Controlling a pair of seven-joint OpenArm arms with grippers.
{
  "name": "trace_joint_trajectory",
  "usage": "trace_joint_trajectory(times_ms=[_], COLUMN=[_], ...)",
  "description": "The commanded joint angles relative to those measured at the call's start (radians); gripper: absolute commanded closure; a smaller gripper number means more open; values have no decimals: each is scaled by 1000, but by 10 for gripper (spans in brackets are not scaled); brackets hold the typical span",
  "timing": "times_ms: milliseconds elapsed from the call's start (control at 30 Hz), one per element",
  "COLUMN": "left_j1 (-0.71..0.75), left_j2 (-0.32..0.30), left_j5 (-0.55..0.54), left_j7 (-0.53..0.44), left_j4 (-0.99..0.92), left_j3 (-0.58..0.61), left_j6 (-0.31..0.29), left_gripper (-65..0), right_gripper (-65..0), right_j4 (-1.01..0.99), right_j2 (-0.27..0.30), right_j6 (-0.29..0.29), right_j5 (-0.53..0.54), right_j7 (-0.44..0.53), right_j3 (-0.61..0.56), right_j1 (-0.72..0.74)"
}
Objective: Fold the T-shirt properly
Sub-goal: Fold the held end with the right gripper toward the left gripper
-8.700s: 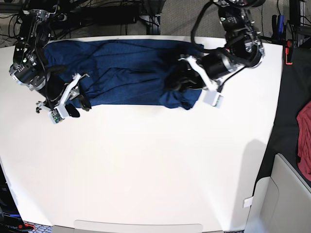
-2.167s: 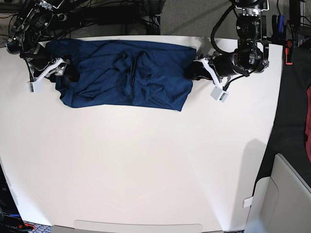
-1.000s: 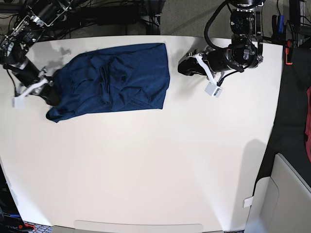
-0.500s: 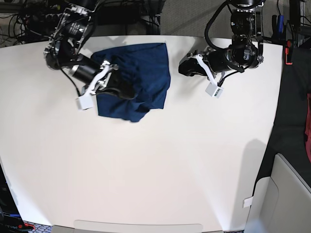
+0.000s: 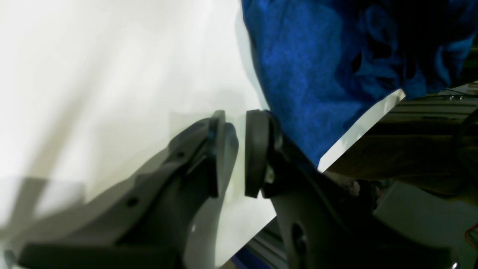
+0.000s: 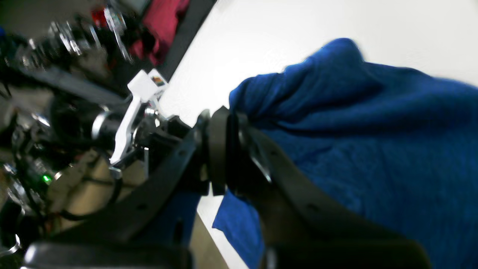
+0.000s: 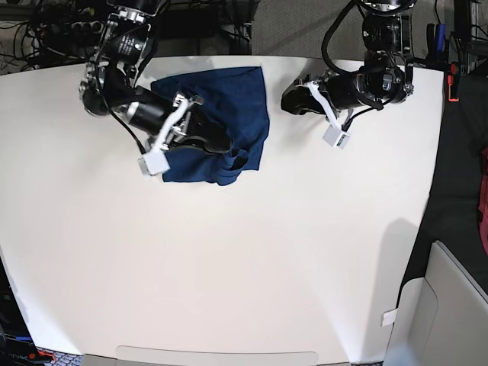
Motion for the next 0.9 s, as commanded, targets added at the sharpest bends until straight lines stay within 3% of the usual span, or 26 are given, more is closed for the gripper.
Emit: trace_joint_trajectory(times_ms=[0, 333, 500, 800, 867], left_j1=[-8, -8, -8, -18, -47], left_j2=[-5, -9, -11, -3, -8], left_j5=[-21, -20, -20, -20, -18], left_j7=[-11, -13, -13, -14, -14], left_j4=[15, 15, 15, 1, -20], left_j3=[-5, -6, -8, -8, -8], left_j6=[-8, -8, -8, -8, -8], left_gripper=[-79, -79, -79, -80, -80], right_gripper=[-3, -3, -3, -7, -52], right_j4=[18, -181, -236, -232, -230], right_j2=[-8, -8, -5, 90, 108], right_j6=[6, 6, 6, 6, 6], right_j5=[25, -181, -196, -187, -167], right_j7=[12, 7, 7, 7, 7], right_j3=[-33, -418, -441, -444, -446], right_j1=[33, 233, 245, 196, 182])
